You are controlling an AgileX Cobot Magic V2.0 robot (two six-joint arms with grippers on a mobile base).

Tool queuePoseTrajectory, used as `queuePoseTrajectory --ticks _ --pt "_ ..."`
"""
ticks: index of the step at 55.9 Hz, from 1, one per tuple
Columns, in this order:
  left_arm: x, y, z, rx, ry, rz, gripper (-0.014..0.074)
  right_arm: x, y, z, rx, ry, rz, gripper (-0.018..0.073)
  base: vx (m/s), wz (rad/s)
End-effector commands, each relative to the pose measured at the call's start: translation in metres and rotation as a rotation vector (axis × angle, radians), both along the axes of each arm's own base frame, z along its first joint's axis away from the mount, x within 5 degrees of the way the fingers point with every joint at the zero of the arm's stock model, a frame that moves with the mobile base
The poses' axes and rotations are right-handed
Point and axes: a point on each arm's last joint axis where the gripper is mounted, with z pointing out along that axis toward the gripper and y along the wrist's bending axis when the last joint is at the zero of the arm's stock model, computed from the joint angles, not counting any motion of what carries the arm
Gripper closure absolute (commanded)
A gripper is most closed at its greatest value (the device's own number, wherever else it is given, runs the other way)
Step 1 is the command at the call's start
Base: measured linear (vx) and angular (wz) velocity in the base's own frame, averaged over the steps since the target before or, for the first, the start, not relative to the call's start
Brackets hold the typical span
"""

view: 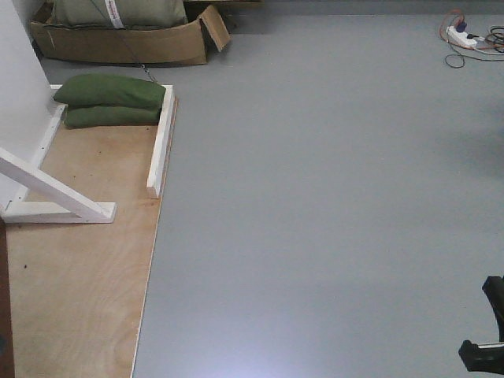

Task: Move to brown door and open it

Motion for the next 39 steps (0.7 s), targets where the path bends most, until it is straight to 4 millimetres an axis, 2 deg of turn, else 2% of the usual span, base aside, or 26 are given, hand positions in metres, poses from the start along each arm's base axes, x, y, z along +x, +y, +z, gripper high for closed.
queuePoseTrajectory --ticks 1,39 --pt "-0.0017 0.0002 0.0136 -0.024 -0.106 -0.001 0.0603 0.0016 -0.0006 0.0055 -0.007 -0.078 -0.005 0.0559 0.11 0.06" --pt "-0.0017 0.0002 0.0137 -0.024 -0.107 -0.001 0.0603 0.0016 -0.0006 0.0055 -0.007 -0.078 -0.005 0.0559 0.02 0.02"
